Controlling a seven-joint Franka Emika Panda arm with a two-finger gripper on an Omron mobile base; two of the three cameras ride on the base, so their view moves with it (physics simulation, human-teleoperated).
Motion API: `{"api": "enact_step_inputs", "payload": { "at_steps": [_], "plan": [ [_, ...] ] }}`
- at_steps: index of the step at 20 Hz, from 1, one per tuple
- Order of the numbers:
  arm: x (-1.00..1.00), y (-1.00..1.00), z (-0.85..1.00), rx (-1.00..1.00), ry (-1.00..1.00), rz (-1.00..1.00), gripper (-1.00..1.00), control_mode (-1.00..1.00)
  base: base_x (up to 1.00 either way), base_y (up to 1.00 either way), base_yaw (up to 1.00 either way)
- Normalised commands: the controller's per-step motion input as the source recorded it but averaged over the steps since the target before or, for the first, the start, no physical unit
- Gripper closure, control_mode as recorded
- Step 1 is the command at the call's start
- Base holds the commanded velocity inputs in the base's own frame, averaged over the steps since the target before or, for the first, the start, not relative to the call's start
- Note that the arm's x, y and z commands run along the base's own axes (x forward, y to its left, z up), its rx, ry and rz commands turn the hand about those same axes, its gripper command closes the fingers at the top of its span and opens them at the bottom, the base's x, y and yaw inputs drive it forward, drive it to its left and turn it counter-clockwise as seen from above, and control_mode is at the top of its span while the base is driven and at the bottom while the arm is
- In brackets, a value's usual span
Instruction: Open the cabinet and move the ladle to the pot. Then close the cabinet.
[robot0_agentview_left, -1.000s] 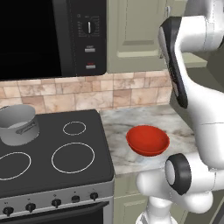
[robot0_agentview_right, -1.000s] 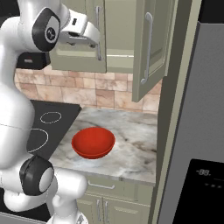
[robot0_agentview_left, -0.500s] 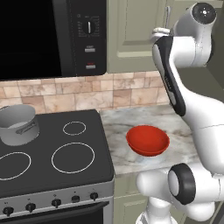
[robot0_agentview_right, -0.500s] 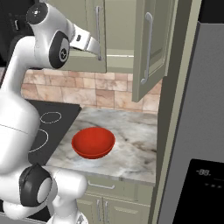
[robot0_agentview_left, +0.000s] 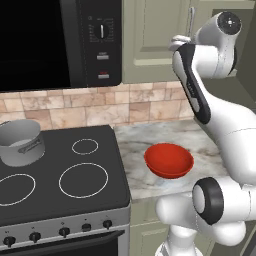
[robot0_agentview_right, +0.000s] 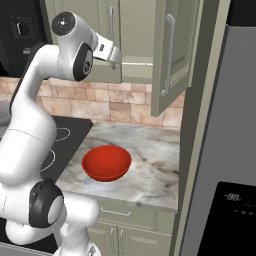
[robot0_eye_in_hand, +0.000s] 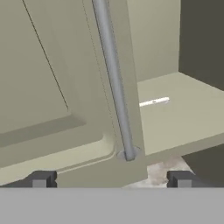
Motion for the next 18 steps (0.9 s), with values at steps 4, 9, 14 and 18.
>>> {"api": "enact_step_inputs", "payload": {
  "at_steps": [4, 9, 14, 18],
  "plan": [
    [0.21, -0.16, 0.00, 0.00, 0.04, 0.06, -1.00, -1.00, 0.00, 0.00, 0.00],
    [0.28, -0.09, 0.00, 0.00, 0.00, 0.04, -1.00, -1.00, 0.00, 0.00, 0.00],
    [0.37, -0.01, -0.07, 0.00, 0.00, 0.05, -1.00, -1.00, 0.00, 0.00, 0.00],
    [0.33, 0.00, -0.06, 0.01, 0.00, 0.05, -1.00, -1.00, 0.00, 0.00, 0.00]
  ]
}}
